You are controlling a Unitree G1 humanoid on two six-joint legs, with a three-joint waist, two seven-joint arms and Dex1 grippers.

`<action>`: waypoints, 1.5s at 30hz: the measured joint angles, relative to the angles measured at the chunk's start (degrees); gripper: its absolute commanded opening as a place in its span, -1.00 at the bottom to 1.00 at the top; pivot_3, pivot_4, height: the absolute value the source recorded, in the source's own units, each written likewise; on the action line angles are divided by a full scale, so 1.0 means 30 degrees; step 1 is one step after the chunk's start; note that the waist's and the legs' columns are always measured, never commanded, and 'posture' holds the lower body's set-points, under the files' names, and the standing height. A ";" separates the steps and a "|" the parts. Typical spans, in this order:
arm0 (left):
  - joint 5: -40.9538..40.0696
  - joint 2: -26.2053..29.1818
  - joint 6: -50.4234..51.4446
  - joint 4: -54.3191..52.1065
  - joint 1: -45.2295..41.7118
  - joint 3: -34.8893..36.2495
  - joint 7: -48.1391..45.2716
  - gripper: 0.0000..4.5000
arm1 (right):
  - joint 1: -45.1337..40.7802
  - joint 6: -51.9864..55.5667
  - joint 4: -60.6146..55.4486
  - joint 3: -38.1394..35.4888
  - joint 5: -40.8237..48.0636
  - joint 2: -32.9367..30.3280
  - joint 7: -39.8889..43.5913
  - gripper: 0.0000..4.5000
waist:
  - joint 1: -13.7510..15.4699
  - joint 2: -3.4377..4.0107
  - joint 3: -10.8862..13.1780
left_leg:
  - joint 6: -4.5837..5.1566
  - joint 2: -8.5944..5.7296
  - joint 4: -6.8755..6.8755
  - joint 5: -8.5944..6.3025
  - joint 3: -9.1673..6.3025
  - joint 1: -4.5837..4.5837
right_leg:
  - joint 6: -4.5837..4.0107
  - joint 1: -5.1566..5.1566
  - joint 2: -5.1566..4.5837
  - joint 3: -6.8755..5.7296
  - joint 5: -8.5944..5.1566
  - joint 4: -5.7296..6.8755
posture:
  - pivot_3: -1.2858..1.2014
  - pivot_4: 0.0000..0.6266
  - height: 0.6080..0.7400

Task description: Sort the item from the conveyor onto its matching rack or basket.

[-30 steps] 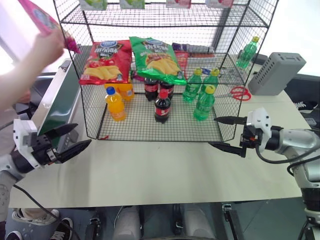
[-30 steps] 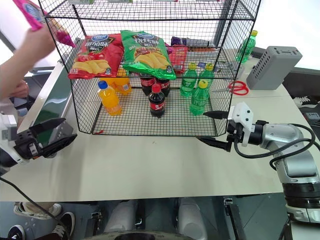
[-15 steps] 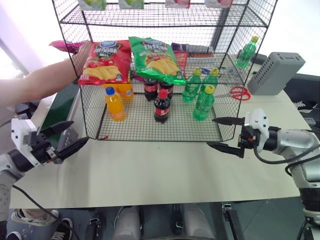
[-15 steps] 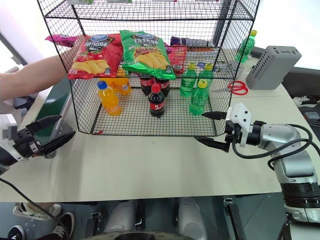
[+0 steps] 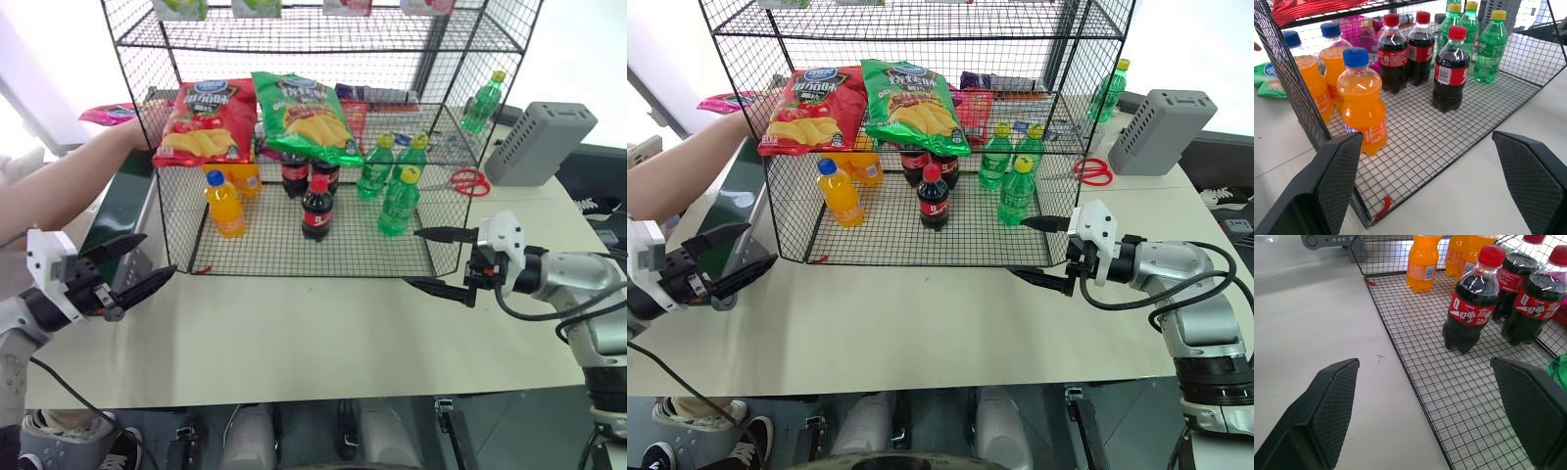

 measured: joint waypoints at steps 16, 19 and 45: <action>0.2532 -0.0246 -0.4510 0.0015 0.2267 0.0902 0.0459 1.00 | -0.0630 0.4507 -0.2501 0.1949 0.3159 0.2298 -0.0552 0.99 | 0.0079 -0.0001 -0.0001 | 0.0000 0.0003 0.0001 0.0000 -0.0005 -0.0002 | -0.0007 0.0002 -0.0010 -0.0001 0.0000 0.0000 | 0.03 -0.52 0.96; 0.4820 0.0027 -0.7732 0.0878 0.2753 0.0964 0.0664 1.00 | -0.0688 0.4592 -0.2824 0.2477 0.3078 0.3007 -0.1084 0.99 | 0.0041 -0.0026 -0.0016 | 0.0000 0.0001 0.0000 -0.0001 0.0002 -0.0003 | -0.0008 -0.0001 -0.0009 0.0000 -0.0001 -0.0005 | 0.03 -0.52 0.96; 1.5440 0.3468 -2.2013 0.8758 0.5967 0.3008 0.8852 1.00 | -0.1641 0.4883 -0.2944 0.4995 0.2836 0.4447 -0.1033 0.99 | -0.0010 -0.0036 -0.0023 | 0.0006 0.0032 -0.0010 -0.0008 0.0022 -0.0008 | -0.0009 -0.0024 -0.0030 -0.0016 0.0000 -0.0001 | 0.03 -0.52 0.96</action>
